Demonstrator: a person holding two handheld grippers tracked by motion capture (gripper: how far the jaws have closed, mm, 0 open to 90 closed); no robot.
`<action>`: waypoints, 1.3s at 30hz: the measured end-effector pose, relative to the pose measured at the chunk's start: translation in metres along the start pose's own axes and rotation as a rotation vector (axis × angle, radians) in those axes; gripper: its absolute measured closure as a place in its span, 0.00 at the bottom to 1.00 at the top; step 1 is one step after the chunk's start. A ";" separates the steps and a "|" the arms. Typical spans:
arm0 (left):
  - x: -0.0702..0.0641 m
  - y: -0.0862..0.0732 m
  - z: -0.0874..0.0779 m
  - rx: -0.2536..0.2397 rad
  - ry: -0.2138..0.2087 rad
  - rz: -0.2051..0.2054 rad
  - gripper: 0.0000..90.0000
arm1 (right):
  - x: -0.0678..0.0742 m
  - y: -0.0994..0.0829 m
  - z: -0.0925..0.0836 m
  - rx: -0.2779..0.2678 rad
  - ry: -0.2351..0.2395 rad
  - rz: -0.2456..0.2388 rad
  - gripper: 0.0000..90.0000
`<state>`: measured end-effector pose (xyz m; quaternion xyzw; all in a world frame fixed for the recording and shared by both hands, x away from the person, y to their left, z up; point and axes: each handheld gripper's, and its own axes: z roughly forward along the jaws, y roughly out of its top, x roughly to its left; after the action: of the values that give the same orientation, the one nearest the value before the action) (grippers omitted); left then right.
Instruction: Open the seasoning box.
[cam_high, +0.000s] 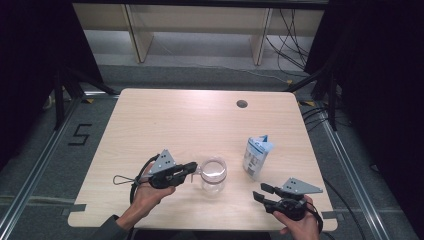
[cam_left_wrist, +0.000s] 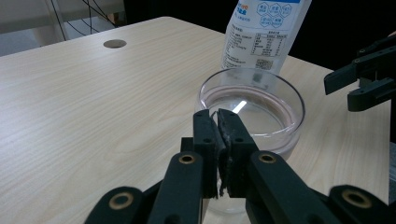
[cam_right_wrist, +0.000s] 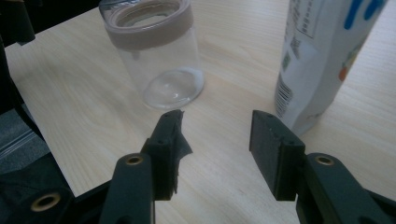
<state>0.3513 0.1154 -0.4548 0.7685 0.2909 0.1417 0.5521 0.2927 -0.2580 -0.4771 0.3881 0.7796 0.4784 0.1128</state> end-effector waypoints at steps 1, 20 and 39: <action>0.000 0.000 0.000 0.000 0.004 0.002 0.95 | 0.002 0.001 0.002 -0.003 0.007 -0.001 0.63; 0.002 0.000 0.000 0.001 0.006 -0.001 0.95 | 0.016 0.021 0.031 -0.014 0.025 -0.115 0.85; 0.004 -0.003 0.001 -0.004 -0.007 -0.021 0.95 | 0.020 0.047 0.056 -0.060 0.048 -0.172 0.96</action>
<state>0.3541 0.1178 -0.4579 0.7646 0.2969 0.1340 0.5562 0.3330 -0.1953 -0.4625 0.3048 0.7978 0.4992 0.1465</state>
